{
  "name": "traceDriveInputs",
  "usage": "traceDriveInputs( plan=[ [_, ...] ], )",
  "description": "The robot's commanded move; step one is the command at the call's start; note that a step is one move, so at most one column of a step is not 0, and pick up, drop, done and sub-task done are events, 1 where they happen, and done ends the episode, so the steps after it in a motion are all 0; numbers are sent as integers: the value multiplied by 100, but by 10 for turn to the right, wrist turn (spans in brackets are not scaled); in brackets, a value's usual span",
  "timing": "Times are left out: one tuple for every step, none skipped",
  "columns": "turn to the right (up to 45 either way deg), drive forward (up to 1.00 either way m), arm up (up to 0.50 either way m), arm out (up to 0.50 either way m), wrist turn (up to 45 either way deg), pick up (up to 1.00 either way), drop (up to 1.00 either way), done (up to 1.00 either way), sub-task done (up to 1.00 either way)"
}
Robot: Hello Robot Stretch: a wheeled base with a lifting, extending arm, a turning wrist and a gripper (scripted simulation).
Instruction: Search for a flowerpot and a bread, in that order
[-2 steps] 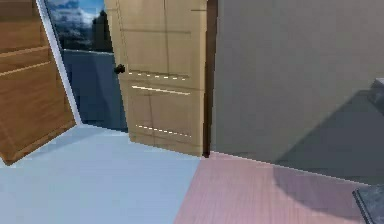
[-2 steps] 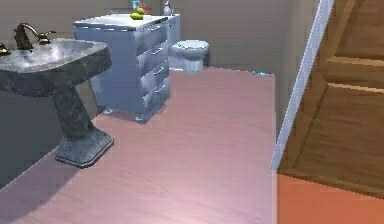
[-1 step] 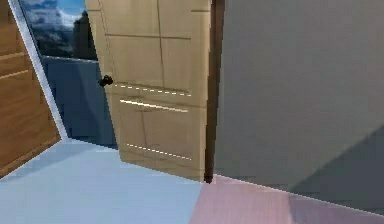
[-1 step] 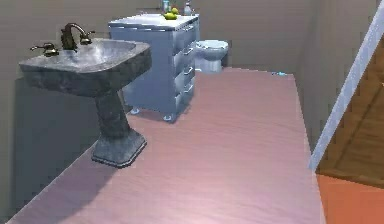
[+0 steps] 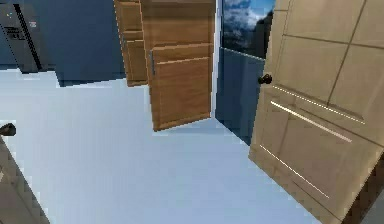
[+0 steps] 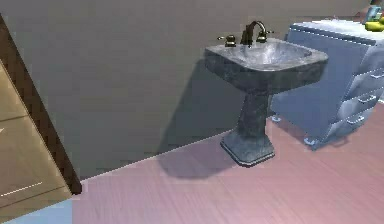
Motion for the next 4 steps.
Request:
traceDriveInputs(
  plan=[
    [-120,0,0,0,0,0,0,0,0],
    [0,100,0,0,0,0,0,0,0],
    [-60,0,0,0,0,0,0,0,0],
    [0,50,0,0,0,0,0,0,0]
  ],
)
